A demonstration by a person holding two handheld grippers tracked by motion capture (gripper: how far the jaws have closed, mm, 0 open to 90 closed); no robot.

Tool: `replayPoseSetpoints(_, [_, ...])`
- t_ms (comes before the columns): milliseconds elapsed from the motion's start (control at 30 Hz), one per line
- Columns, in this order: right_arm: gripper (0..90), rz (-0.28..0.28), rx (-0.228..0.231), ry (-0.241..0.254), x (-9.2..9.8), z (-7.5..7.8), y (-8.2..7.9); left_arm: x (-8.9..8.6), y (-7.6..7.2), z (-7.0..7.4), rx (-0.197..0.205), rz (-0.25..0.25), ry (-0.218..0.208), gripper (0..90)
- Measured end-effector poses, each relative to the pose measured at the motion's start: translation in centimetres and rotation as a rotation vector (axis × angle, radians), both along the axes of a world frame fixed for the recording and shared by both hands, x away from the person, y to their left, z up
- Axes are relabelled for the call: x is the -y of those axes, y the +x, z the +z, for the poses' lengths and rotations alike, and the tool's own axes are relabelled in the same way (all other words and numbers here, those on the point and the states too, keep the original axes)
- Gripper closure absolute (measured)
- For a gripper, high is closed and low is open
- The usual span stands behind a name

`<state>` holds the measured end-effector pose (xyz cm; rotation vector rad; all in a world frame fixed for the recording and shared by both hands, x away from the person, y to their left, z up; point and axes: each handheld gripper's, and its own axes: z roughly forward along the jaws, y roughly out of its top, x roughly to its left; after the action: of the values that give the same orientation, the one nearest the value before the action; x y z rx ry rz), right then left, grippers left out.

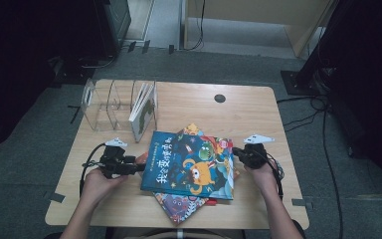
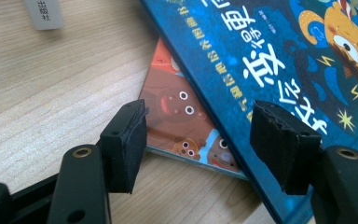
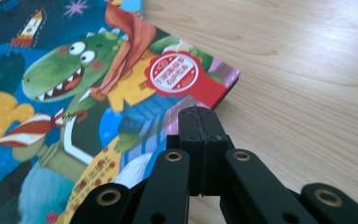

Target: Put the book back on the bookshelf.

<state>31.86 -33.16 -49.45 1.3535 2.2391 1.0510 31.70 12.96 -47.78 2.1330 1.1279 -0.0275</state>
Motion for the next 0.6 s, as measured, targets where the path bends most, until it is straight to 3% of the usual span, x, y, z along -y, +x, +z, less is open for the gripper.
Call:
replayPoseSetpoints(267, [90.0, 0.037, -0.014, -0.003, -1.0, -0.1, -0.3, -0.1, -0.1, -0.1, -0.018, 0.002, -0.003, 36.7])
replayPoseSetpoints(433, [90.0, 0.069, -0.019, -0.008, -1.7, -0.2, -0.6, -0.3, -0.7, -0.2, -0.035, -0.003, 0.027, 36.5])
replayPoseSetpoints(600, [90.0, 0.088, -0.010, -0.020, -2.1, -0.1, -1.0, -0.4, -1.1, -0.2, -0.054, -0.005, 0.028, 36.4])
